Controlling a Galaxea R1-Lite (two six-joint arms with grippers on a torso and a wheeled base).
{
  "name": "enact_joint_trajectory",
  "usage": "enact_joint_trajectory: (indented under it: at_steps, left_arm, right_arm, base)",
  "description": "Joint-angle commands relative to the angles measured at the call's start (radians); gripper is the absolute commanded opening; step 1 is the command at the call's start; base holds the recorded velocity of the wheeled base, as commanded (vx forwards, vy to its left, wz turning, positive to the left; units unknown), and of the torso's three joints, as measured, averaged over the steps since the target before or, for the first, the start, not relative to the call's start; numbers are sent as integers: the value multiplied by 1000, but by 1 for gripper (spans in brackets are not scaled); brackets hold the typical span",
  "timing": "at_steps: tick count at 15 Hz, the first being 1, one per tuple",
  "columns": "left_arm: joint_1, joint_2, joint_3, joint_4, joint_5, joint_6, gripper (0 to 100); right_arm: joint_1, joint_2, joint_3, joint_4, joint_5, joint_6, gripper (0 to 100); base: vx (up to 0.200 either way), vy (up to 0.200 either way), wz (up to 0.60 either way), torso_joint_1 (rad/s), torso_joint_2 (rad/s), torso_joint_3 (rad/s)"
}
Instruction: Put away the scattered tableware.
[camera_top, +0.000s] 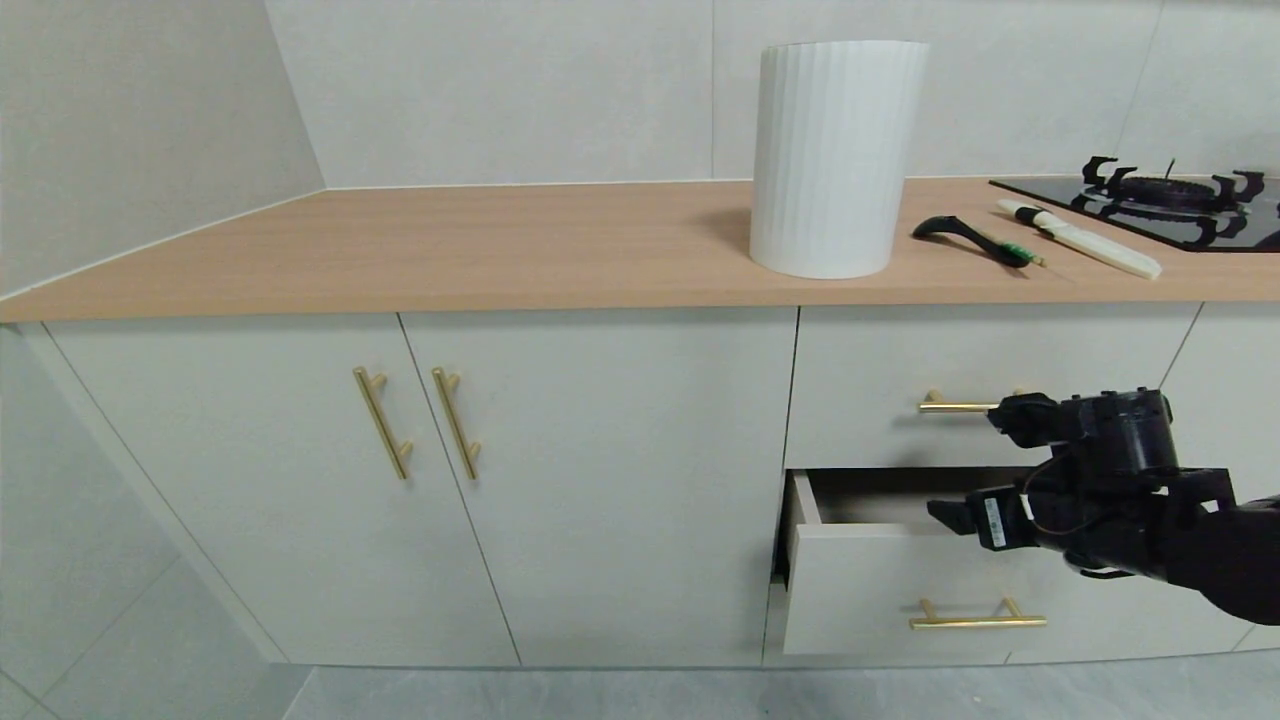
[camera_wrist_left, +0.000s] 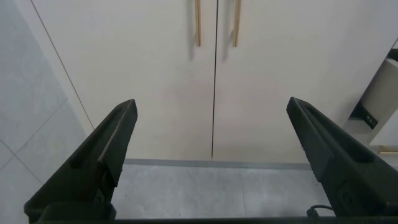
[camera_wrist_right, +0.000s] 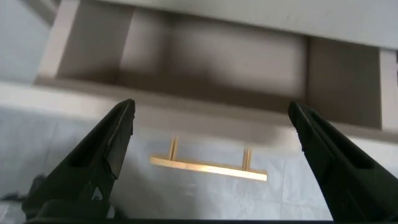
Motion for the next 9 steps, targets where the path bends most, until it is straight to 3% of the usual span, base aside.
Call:
enact_joint_trajectory:
  at_steps: [1, 9]
  left_arm:
    - [0, 0, 0, 0, 0, 0, 100]
    - [0, 0, 0, 0, 0, 0, 100]
  right_arm:
    - [0, 82, 8, -65, -16, 18, 100]
    - [-1, 202, 13, -236, -51, 19, 100]
  base:
    - [0, 0, 0, 0, 0, 0]
    - [0, 0, 0, 0, 0, 0]
